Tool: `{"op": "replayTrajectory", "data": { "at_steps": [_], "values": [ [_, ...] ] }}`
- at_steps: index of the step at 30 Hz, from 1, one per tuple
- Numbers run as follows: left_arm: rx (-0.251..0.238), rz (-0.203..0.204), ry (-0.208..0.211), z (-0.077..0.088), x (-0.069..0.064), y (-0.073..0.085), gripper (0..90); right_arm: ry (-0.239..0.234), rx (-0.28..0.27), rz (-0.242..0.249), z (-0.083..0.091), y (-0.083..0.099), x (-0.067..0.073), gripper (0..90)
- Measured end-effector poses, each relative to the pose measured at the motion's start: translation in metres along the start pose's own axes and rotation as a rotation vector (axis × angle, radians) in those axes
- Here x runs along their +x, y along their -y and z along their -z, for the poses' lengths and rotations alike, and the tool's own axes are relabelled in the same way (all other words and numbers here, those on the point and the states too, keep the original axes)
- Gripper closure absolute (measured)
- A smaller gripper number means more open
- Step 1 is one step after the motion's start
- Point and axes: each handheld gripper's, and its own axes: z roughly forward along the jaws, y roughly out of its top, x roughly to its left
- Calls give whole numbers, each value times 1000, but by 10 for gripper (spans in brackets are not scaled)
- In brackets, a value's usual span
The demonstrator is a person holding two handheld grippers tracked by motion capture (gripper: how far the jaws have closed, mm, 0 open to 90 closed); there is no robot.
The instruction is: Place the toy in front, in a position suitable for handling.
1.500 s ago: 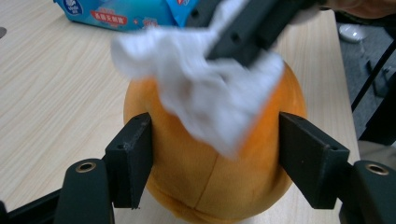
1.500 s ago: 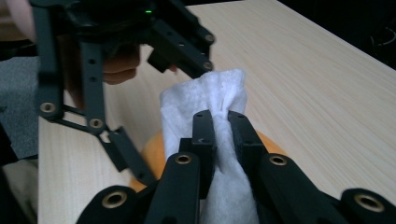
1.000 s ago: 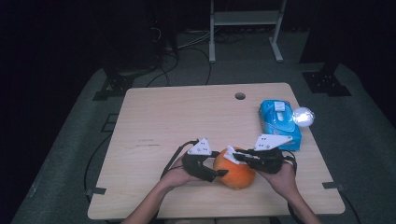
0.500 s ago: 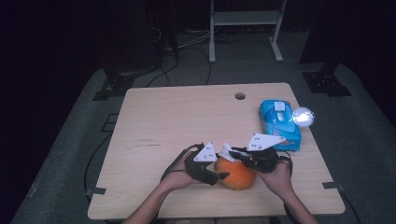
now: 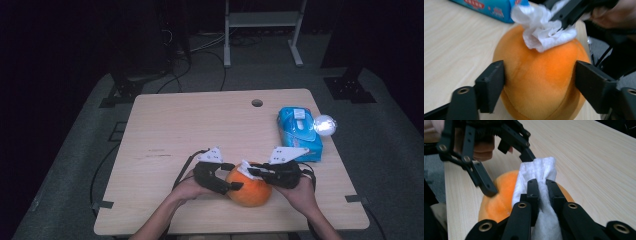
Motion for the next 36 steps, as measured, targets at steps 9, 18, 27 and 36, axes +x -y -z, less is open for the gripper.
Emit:
{"op": "replayTrajectory", "data": {
  "at_steps": [9, 18, 27, 36],
  "values": [
    [45, -33, -21, 0, 1, 3, 295, -20, 6, 35, -11, -6, 9, 815],
    [14, 156, 78, 2, 23, 11, 87, 20, 18, -139, 20, 33, -27, 814],
    [-31, 75, 98, -2, 16, 7, 342, 1, 1, -128, 16, 27, -19, 816],
    [-187, -327, -138, 26, 7, -8, 396, 59, -124, -56, 26, -7, -20, 817]
  ]
}}
